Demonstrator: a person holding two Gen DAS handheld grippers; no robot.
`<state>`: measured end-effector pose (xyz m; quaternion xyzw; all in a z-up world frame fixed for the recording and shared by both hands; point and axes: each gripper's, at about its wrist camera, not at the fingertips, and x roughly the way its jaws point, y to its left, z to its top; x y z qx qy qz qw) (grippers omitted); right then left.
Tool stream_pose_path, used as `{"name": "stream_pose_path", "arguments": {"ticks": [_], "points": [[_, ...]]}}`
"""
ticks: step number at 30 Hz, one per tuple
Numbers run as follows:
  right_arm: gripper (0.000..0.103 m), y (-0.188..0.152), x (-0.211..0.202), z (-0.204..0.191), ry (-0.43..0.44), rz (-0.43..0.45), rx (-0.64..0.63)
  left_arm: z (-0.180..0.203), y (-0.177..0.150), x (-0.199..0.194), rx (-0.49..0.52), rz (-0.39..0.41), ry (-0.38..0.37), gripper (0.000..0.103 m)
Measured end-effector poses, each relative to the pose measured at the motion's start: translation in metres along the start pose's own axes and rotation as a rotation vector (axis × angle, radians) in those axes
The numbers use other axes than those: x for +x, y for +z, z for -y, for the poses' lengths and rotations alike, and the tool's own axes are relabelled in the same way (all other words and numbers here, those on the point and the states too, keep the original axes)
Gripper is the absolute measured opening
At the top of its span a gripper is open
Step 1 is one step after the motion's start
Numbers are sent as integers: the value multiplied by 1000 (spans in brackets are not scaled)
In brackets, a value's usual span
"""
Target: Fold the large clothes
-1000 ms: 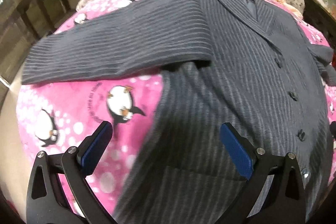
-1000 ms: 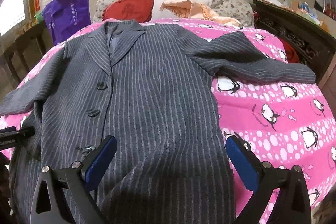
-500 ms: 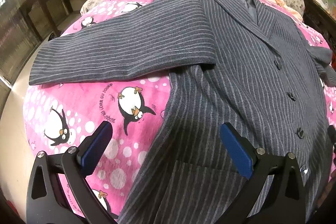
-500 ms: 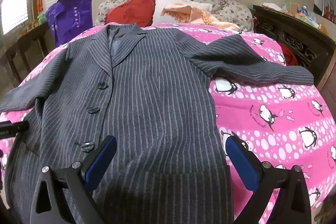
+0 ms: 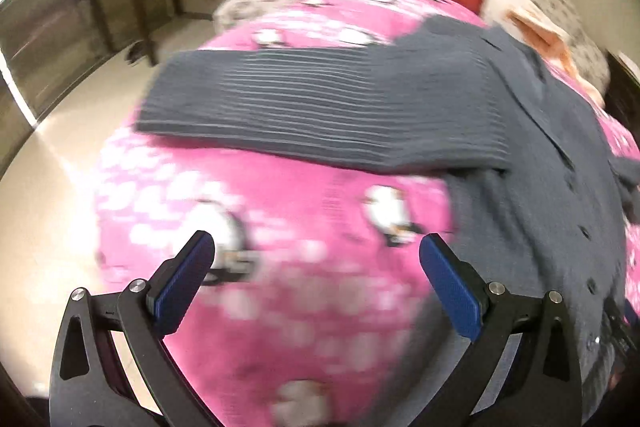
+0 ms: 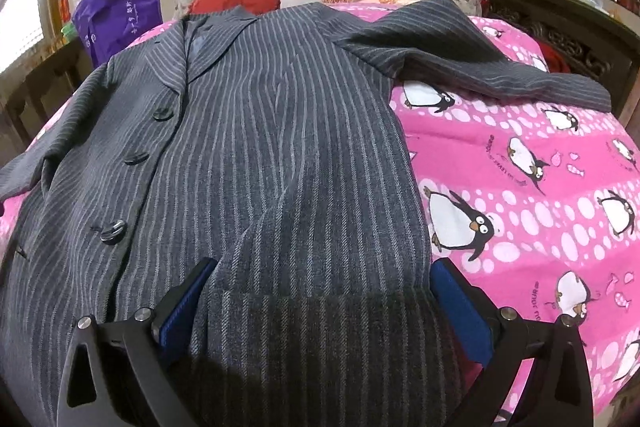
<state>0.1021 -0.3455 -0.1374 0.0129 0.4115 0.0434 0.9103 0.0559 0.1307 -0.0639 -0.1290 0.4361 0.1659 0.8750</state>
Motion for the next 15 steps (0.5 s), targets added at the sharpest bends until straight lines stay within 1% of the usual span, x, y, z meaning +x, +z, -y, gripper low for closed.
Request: {"name": "stream_pose_path", "arguments": {"ticks": [3,6,9,12,15], "points": [[103,0,0,-1,2,1,2,-18,2,-12,-69,26,14,102],[103,0,0,0,4,1,3,-20,4,-25,-113,45,-9,102],[103,0,1,-1,3,-5,-3,-17,6,-44,-102,90,-33,103],[103,1,2,-1,5,-9,-1,-13,8,-54,-79,121,-28,103],[103,1,2,-1,3,-8,-2,-12,8,-52,-80,116,-39,102]]}}
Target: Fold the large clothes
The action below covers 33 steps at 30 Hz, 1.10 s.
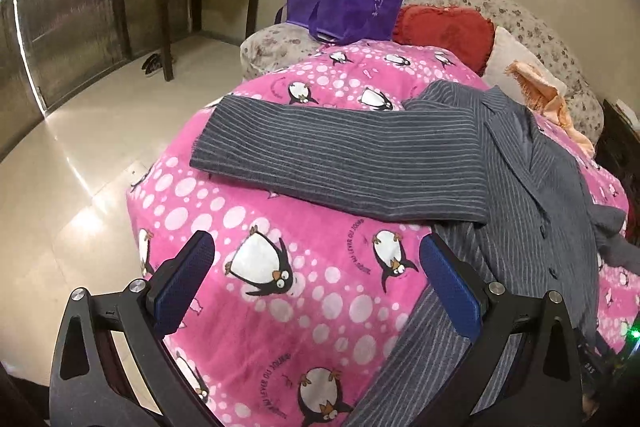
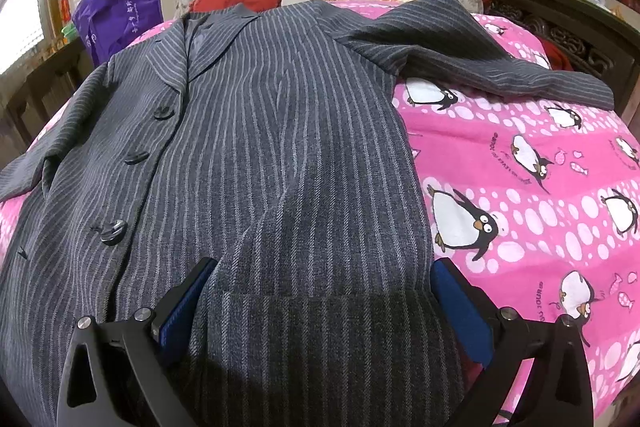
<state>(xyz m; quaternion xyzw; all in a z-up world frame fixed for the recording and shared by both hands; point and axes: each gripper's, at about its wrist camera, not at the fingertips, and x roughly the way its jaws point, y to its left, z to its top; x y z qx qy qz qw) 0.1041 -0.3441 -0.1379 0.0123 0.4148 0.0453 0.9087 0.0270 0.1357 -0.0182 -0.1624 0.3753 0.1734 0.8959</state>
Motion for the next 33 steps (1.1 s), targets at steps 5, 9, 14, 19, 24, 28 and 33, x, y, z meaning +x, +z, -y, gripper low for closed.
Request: {"name": "stream_pose_path", "arguments": {"ticks": [5,9,14,19,24,28,33], "points": [[103,0,0,0,2,0,1,1,-4,3,3,-12,-4,103],[103,0,0,0,2,1,1,8,-5,4,14,-9,-12,103],[103,-1,0,0,2,0,1,15,-7,9,34,-21,-12,103],[103,0,-1,-1,2,2,2,16,-5,13,28,-26,-10,102],[103,-1,-1,0,3,2,2,14,-2,14,20,-20,-3,102],[103,-1,-1,0,2,2,2,14,-6,17,23,-32,-5,103],[103,-1,-1,0,2,3,2,18,-8,18,34,-33,-9,102]]}}
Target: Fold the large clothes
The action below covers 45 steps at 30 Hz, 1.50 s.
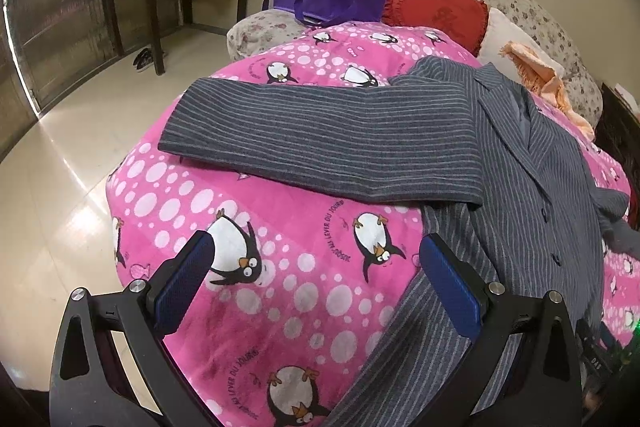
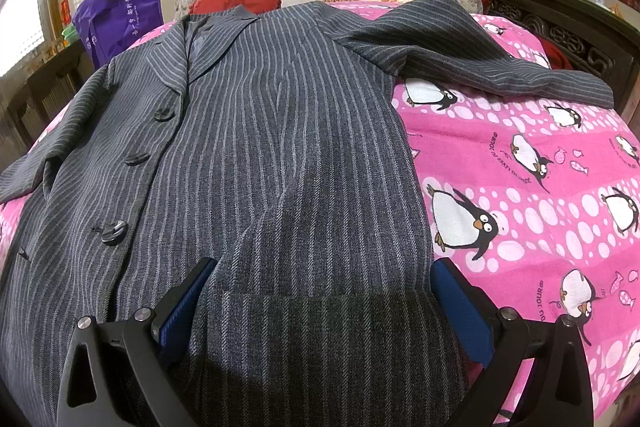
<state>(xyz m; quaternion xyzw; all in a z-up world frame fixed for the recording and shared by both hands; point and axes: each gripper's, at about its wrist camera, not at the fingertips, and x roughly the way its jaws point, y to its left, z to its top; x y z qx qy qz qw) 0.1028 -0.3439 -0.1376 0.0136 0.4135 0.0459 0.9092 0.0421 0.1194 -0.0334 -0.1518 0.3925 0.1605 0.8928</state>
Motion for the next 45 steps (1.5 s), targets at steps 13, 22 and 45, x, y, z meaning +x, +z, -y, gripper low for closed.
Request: {"name": "stream_pose_path", "arguments": {"ticks": [13,22,45], "points": [[103,0,0,0,0,1,1,-4,-1,0,-4,0,9,102],[103,0,-1,0,-1,3,0,-18,-5,4,-21,-6,13,102],[103,-1,-1,1,2,5,4,-145,54,97,-428,14,-405,69]]}}
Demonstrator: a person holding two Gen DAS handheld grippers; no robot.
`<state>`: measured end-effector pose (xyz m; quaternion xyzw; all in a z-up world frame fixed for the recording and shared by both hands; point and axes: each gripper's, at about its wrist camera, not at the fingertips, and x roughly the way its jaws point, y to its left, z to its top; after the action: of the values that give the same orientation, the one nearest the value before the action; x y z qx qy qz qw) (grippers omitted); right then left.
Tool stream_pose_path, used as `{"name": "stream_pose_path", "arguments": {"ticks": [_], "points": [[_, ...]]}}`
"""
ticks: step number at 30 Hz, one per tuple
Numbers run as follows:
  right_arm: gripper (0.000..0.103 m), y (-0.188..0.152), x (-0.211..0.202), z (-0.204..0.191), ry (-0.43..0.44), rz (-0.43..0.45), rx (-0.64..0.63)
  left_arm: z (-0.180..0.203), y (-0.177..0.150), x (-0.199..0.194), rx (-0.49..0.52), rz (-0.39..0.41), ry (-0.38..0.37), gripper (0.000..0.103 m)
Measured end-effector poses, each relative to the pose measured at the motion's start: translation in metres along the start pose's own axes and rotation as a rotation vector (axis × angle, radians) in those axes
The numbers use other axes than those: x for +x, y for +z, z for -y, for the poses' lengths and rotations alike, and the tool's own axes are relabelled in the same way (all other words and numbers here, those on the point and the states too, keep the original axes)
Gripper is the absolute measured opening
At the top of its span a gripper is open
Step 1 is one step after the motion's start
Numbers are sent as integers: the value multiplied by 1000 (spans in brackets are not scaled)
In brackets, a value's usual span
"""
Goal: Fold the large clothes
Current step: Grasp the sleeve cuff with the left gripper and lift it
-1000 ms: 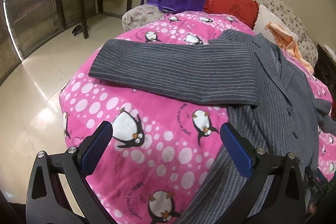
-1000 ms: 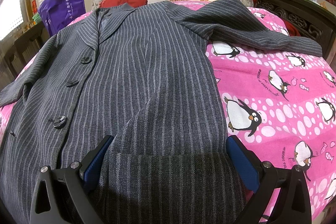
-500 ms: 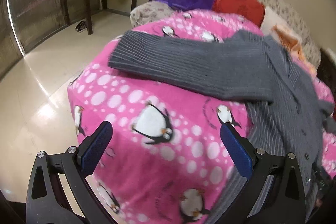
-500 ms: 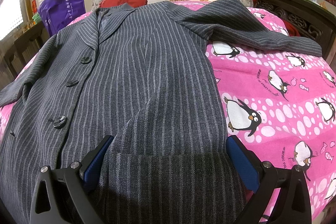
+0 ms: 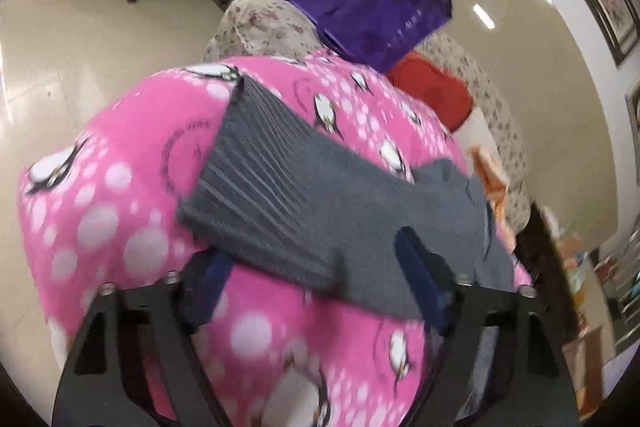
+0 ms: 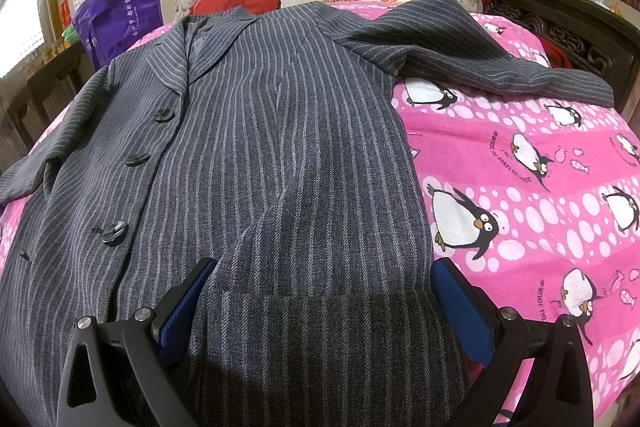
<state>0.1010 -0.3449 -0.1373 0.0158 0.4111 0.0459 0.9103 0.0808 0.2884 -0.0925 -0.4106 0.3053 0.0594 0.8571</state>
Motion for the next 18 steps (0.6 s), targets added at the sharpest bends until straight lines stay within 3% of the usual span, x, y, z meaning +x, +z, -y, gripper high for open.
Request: {"name": "stream_pose_path", "arguments": {"ticks": [2,3,4,5,8,12,14,18], "points": [[103,0,0,1,1,0,1,-7,8,8,-60,-14,14,41],[103,0,0,0,1,0,1,-13,11,10,-101,-21,21,33],[103,0,0,0,0,0,0,-18,12,11,-132,-23,32,15],[103,0,0,0,-2,1,-1,-21,11,10,-161,-22,35,6],[103,0,0,0,1,-2,1,-13,11,-7,-153,35,103,3],[103,8,-6,7,-22,-58,30,11,43,-49,-38,179,157,3],[103,12,-26,13,-18,-33,52,26,58,-69,21,237,176,3],[103,14,-60,16,-71,17,-9,106,59,-74,197,247,35,3]]}}
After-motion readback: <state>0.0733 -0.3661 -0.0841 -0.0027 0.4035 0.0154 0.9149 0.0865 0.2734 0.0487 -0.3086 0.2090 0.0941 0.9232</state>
